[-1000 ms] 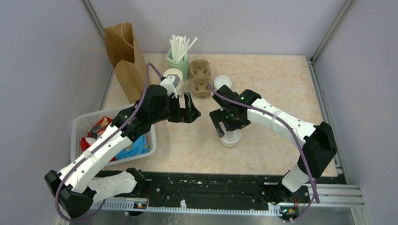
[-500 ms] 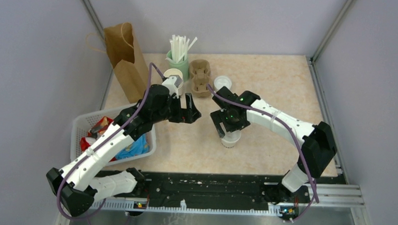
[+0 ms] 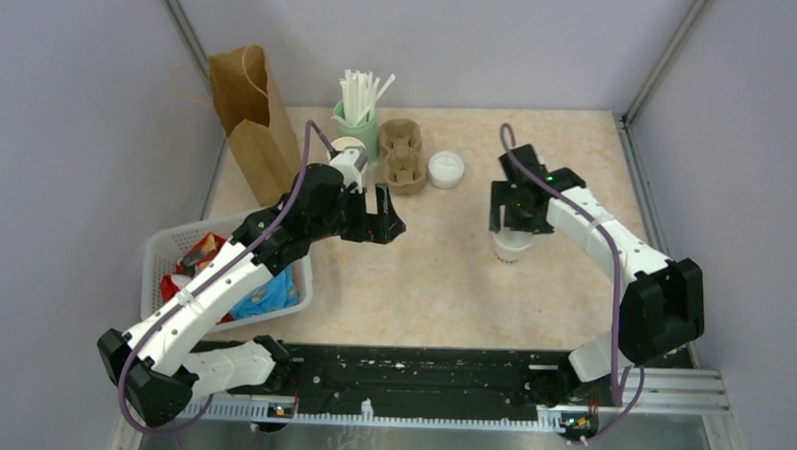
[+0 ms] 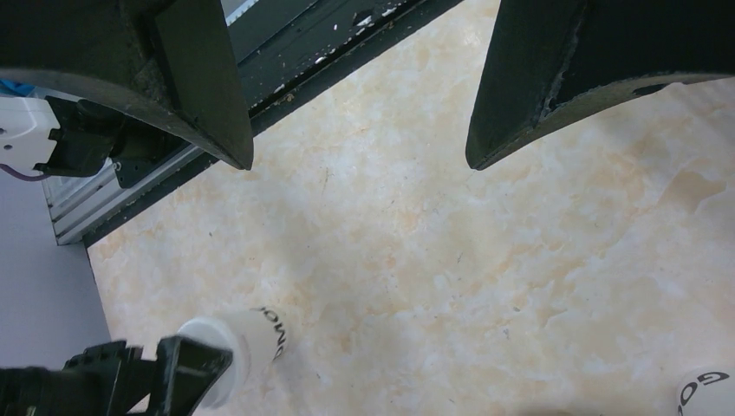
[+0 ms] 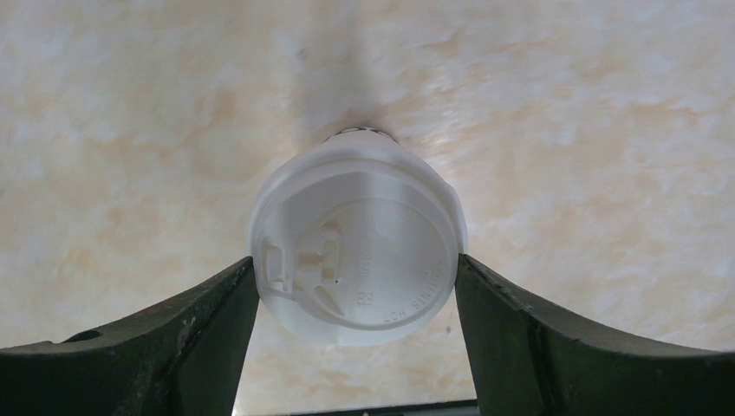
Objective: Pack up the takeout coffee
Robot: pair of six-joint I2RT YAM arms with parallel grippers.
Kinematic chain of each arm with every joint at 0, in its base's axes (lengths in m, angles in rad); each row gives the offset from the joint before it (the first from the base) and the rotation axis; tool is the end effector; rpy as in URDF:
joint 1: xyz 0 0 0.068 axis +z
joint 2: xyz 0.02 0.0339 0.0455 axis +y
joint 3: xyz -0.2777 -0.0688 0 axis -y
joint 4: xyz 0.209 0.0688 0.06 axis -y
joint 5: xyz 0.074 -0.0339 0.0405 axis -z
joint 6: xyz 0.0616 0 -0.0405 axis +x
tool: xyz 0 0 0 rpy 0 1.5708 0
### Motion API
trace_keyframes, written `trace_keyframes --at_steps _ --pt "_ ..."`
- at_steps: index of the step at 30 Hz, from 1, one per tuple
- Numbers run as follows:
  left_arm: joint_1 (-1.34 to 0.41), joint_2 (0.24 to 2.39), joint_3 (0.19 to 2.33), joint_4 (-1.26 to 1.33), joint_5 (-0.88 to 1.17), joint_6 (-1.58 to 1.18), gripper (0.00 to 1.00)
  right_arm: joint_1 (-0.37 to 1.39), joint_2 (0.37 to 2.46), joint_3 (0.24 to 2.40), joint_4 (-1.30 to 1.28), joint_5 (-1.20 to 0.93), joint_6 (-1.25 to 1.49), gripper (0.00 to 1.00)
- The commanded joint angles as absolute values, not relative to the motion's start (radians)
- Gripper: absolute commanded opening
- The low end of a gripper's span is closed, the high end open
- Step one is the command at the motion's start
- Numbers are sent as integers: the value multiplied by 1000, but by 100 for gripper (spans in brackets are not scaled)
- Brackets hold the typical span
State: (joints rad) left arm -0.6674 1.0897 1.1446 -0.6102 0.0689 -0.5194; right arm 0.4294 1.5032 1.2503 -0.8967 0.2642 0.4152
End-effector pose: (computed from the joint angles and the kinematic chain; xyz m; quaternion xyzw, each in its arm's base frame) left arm 0.1639 -0.1345 0.3596 0.0813 0.8697 -0.2967 0.3860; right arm 0.2551 0.0991 0.2746 0.0207 0.9696 -0.0326 0.2418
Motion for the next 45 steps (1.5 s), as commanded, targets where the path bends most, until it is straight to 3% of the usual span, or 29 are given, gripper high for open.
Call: trace_keyframes --at_steps 1,9,16,26,32,36,39,43,45 --pt "-663 1108 1214 -607 88 -485 98 228 1483 1177 -830 355 382 79" --pt "-660 1104 1229 -629 95 -488 98 63 1476 1129 -778 333 347 82" --pt "-658 1090 1229 -646 95 -495 98 63 1438 1164 -811 292 335 96" --pt "-659 1061 1273 -683 79 -524 98 74 1372 1405 -948 240 291 99" --pt "-658 1070 1347 -734 81 -527 98 142 1443 1616 -1003 191 285 99" --pt "-658 1086 1397 -753 84 -528 98 253 1468 1594 -810 -56 390 98" --pt "-658 1116 1432 -765 102 -525 98 301 1486 1465 -512 -279 651 93" --pt "-657 1154 1482 -789 119 -525 98 366 1547 1312 -117 -323 965 91" --pt "-657 1169 1503 -802 134 -533 98 391 1618 1315 -52 -321 1043 89"
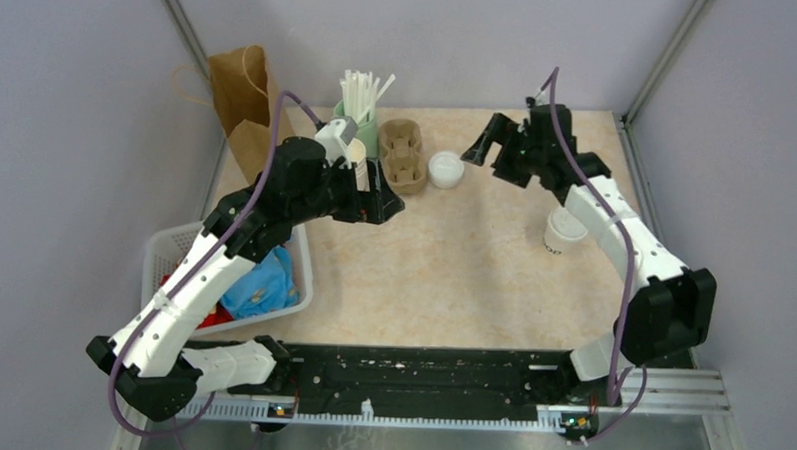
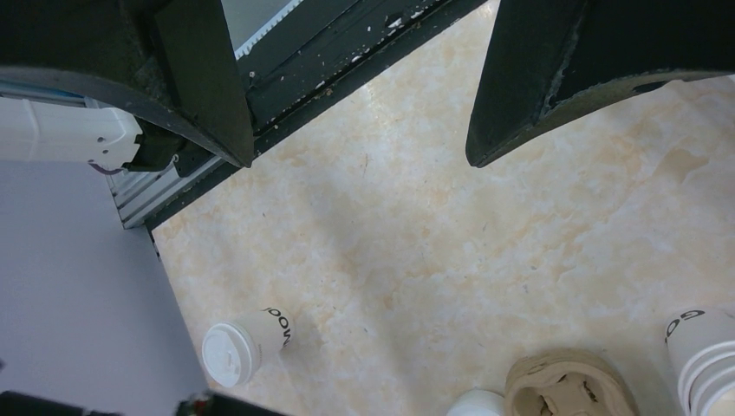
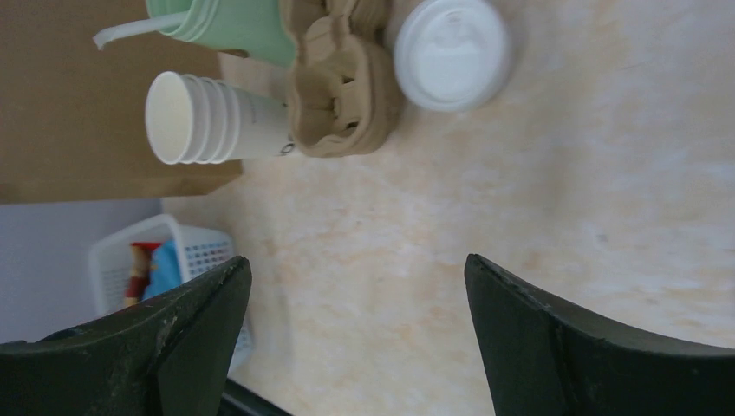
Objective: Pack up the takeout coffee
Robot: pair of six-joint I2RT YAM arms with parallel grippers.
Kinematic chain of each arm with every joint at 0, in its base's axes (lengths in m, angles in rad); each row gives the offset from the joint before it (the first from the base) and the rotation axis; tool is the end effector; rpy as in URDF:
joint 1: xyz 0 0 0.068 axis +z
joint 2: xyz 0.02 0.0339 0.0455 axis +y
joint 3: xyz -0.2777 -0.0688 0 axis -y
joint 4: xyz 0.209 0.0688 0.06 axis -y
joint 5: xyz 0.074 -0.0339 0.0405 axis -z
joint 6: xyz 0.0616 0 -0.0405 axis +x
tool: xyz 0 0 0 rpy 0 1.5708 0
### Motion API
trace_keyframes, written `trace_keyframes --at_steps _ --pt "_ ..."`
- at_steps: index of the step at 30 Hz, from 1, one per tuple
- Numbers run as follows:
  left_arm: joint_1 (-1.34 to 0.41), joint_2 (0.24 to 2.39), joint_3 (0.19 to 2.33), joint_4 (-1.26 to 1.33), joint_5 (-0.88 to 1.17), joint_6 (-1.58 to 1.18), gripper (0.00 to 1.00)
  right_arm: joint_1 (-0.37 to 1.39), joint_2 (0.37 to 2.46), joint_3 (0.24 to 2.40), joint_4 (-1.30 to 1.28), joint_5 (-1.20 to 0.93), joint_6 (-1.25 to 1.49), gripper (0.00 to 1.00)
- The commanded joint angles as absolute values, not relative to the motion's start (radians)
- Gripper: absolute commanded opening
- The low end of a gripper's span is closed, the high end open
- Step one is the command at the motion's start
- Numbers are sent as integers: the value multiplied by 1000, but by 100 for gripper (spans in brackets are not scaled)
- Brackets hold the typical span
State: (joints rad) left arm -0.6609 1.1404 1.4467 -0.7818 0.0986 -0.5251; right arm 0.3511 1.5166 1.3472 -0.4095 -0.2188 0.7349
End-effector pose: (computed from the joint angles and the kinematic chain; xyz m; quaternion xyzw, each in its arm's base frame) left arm 0.1586 -0.1310 0.4242 0.0835 0.8490 -0.3255 0.4077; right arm 0.3084 0.1272 0.3413 0.1157 0.8681 0.3266 0.3554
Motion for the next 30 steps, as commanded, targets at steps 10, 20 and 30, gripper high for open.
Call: trace_keyframes --at_steps 10,20,30 --pt "-657 1225 1507 -768 180 -439 98 420 1849 1277 102 -354 1220 67" --pt "-652 1289 1563 -780 202 -341 98 427 1972 1310 169 -379 1276 49" --pt "-641 1305 1592 -821 209 -288 98 434 2034 1333 213 -376 1315 37"
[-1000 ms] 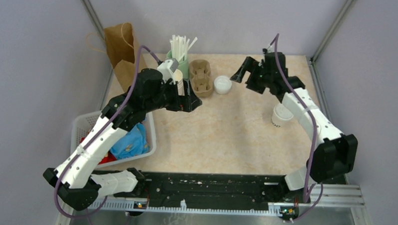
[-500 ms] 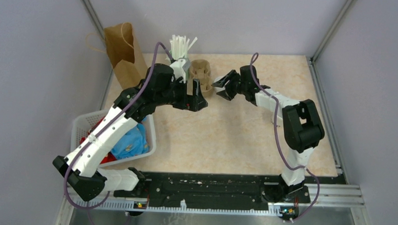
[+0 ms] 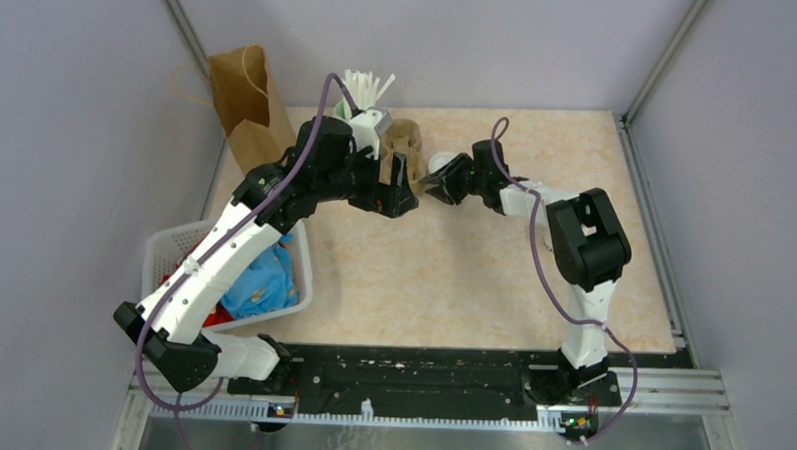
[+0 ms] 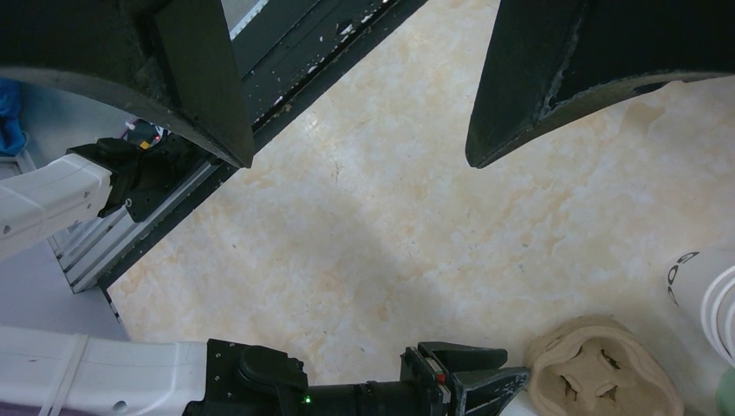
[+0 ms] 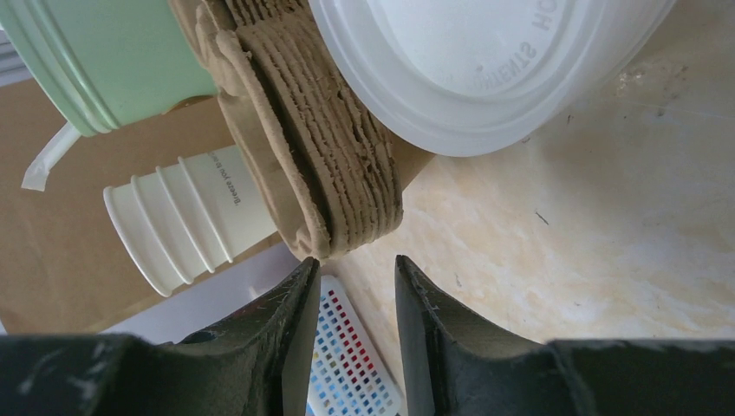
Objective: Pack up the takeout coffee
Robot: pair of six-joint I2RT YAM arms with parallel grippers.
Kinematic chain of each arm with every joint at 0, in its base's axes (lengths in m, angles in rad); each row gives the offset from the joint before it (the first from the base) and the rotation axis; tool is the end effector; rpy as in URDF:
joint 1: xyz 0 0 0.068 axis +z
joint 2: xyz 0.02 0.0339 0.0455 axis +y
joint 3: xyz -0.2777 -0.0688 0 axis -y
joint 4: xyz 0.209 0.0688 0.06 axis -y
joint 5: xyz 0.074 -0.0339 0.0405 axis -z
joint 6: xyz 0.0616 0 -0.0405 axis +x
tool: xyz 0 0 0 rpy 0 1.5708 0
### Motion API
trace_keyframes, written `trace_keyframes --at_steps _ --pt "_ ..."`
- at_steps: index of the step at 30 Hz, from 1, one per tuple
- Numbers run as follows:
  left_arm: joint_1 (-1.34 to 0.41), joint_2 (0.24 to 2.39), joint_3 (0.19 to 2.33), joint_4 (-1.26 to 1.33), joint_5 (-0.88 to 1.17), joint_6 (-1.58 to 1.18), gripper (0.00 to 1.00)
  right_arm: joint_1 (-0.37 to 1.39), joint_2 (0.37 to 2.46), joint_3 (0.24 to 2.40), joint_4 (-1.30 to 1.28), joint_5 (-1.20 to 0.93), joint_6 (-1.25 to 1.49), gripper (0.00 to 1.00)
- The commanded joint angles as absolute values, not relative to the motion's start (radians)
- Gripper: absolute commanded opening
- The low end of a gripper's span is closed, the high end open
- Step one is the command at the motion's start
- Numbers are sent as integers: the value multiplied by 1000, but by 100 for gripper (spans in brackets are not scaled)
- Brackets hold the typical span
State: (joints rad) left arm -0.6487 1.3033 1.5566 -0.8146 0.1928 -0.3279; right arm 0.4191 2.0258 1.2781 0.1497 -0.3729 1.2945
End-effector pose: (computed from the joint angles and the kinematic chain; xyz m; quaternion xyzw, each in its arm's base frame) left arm 0.1903 -0.1591 0.4202 0.1851 0.8526 -0.3002 0.3856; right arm 0.3970 0.2014 0.1909 0.2897 0.8235 0.4545 0.1770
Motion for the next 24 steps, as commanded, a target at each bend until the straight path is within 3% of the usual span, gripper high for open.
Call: trace_keyframes --at_steps 1,24 --pt "-640 1305 1593 -822 210 -286 98 435 2037 1335 213 -377 1316 36" --pt "-614 1302 1584 -819 236 -275 98 440 2069 1404 191 -373 1329 33"
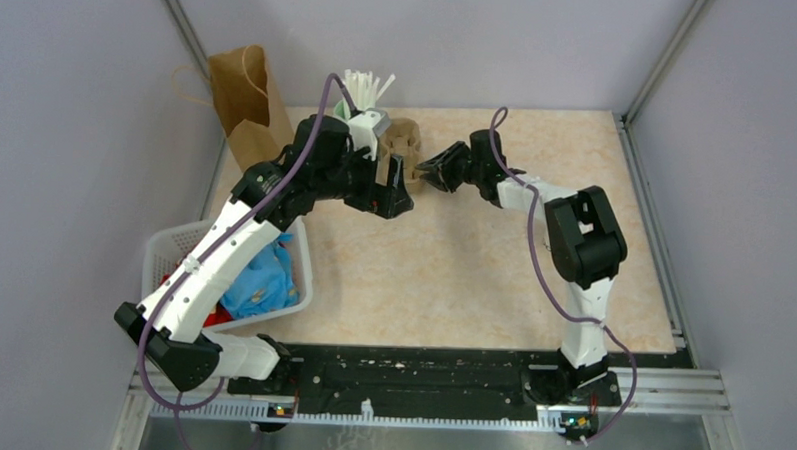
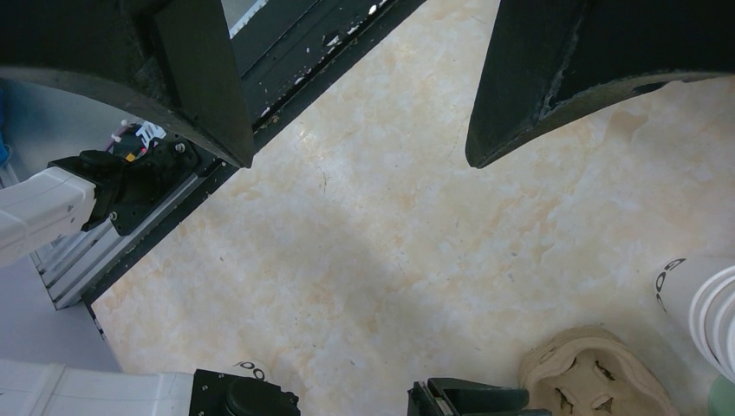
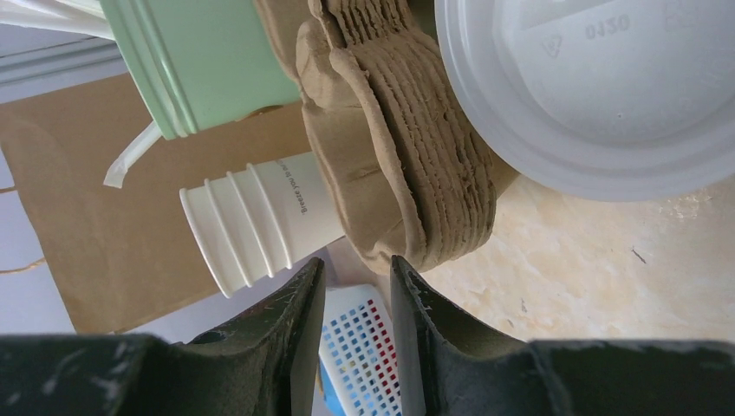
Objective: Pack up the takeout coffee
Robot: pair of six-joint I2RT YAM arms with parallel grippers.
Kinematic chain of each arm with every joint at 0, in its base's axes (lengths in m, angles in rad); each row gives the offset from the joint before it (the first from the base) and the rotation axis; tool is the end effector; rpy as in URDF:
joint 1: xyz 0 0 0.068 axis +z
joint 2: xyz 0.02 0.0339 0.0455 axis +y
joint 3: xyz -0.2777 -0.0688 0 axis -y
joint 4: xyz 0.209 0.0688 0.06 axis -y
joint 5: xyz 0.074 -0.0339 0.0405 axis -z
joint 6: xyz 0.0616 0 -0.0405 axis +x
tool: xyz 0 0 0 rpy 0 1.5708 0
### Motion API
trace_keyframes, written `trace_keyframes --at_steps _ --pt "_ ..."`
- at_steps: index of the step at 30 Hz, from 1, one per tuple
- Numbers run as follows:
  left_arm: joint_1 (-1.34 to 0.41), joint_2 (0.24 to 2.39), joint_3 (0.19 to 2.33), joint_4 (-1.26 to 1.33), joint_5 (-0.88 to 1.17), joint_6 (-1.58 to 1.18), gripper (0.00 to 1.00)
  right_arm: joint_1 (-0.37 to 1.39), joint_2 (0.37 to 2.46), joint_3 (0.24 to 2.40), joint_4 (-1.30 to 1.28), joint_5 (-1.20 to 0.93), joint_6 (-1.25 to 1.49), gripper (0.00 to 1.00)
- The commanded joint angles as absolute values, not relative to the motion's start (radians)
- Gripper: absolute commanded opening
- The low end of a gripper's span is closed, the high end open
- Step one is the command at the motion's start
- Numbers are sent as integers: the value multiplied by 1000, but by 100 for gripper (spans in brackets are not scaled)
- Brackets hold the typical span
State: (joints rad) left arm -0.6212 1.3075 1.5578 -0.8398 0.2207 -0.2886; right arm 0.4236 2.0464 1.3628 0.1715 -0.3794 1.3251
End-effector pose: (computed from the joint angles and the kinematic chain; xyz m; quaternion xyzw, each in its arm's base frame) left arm 0.1929 -0.1546 0.4170 0.1963 0.8560 -0.2930 0.3780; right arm 0.4113 0.2105 0.2106 0.2836 0.8045 0.4848 0.1933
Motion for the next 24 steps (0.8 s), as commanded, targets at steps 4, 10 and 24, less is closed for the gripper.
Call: trace_keyframes --at_steps 4,10,24 --pt "-612 1303 1586 -819 239 -273 98 442 2083 1405 191 -373 1331 34" --pt "-608 1298 1581 -822 240 -272 98 442 2045 1381 179 -370 1311 36" --pt "-602 1294 1577 -824 254 -264 98 445 2038 1369 197 -372 1309 37"
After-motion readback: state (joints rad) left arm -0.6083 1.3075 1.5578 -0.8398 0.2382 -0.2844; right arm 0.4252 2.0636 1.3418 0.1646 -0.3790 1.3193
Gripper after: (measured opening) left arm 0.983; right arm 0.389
